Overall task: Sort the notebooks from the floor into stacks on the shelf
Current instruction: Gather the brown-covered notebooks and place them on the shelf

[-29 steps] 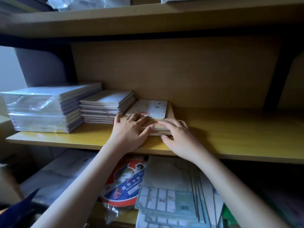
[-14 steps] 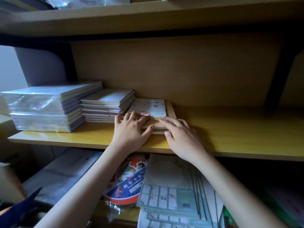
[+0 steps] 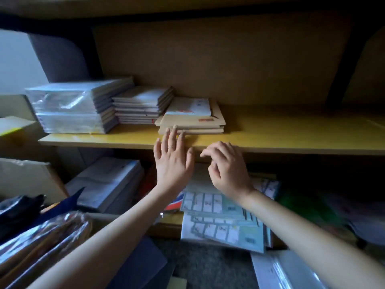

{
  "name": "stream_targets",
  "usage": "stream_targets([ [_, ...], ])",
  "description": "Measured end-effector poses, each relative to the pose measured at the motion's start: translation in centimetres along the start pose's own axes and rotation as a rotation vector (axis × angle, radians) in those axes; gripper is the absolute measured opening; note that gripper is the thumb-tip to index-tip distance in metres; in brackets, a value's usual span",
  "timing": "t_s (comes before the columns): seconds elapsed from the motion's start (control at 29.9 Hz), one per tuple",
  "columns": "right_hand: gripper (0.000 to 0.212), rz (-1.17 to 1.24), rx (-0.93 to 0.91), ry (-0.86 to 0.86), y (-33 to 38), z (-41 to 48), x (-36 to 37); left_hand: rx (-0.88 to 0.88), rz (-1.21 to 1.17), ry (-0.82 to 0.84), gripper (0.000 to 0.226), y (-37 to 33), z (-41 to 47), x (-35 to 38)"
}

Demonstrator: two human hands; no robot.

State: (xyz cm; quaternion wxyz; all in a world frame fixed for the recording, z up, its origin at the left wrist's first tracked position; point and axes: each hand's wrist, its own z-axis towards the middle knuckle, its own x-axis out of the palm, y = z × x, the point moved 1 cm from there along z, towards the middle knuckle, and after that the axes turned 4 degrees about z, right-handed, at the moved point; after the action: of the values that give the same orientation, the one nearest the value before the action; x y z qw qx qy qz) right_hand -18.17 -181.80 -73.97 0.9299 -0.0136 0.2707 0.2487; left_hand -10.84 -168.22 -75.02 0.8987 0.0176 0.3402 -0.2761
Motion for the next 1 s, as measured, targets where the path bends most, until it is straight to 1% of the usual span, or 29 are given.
stream_targets([
  [0.03,0.031,0.016,-0.039,0.049,0.9,-1.5,-0.1,0.017,0.001,0.039,0.065,-0.3,-2.1,0.2],
  [0.1,0.032,0.056,-0.101,0.164,2.5,-4.9,-0.2,0.107,0.039,0.153,0.074,-0.6,-7.1,1.0],
  [0.17,0.031,0.109,-0.125,0.273,3.9,-8.2,-0.3,0.15,0.096,0.346,0.08,-0.4,-12.7,1.9],
  [0.23,0.03,0.148,-0.135,0.397,5.0,-11.4,-0.3,0.109,0.207,0.606,0.082,0.4,-18.0,2.1],
  [0.3,0.033,0.176,-0.138,0.531,5.7,-14.4,-0.3,0.042,0.281,0.975,0.073,1.4,-22.5,2.2],
  [0.33,0.034,0.191,-0.136,0.587,5.9,-15.6,-0.3,0.001,0.307,1.127,0.068,1.8,-24.2,2.2],
  [0.37,0.036,0.206,-0.127,0.632,6.0,-16.7,-0.3,-0.034,0.339,1.224,0.064,2.1,-25.6,2.3],
  [0.4,0.035,0.218,-0.113,0.665,6.1,-17.8,-0.4,-0.062,0.369,1.258,0.062,2.3,-26.6,2.3],
  [0.43,0.034,0.229,-0.087,0.693,6.2,-18.7,-0.4,-0.097,0.389,1.256,0.061,2.8,-27.7,2.7],
  [0.54,0.028,0.268,0.017,0.75,6.2,-21.0,-0.2,-0.292,0.38,1.075,0.059,4.0,-28.6,3.0],
  [0.6,0.027,0.288,0.061,0.784,5.9,-22.3,0.0,-0.34,0.397,1.031,0.057,5.1,-29.1,3.0],
  [0.67,0.027,0.29,0.072,0.825,5.6,-23.2,0.1,-0.323,0.377,0.996,0.054,5.8,-30.4,3.6],
  [0.7,0.026,0.294,0.074,0.841,5.4,-23.5,0.2,-0.332,0.348,0.994,0.056,5.9,-31.1,3.9],
  [0.77,0.028,0.312,0.102,0.859,5.0,-24.1,0.3,-0.35,0.312,1.016,0.067,5.6,-31.8,4.1],
  [0.84,0.03,0.347,0.173,0.865,4.8,-24.6,0.6,-0.34,0.34,1.012,0.077,5.4,-31.8,4.1],
  [1.0,0.027,0.412,0.36,0.859,5.1,-25.5,1.1,-0.211,0.421,1.082,0.087,4.5,-30.7,3.2],
])
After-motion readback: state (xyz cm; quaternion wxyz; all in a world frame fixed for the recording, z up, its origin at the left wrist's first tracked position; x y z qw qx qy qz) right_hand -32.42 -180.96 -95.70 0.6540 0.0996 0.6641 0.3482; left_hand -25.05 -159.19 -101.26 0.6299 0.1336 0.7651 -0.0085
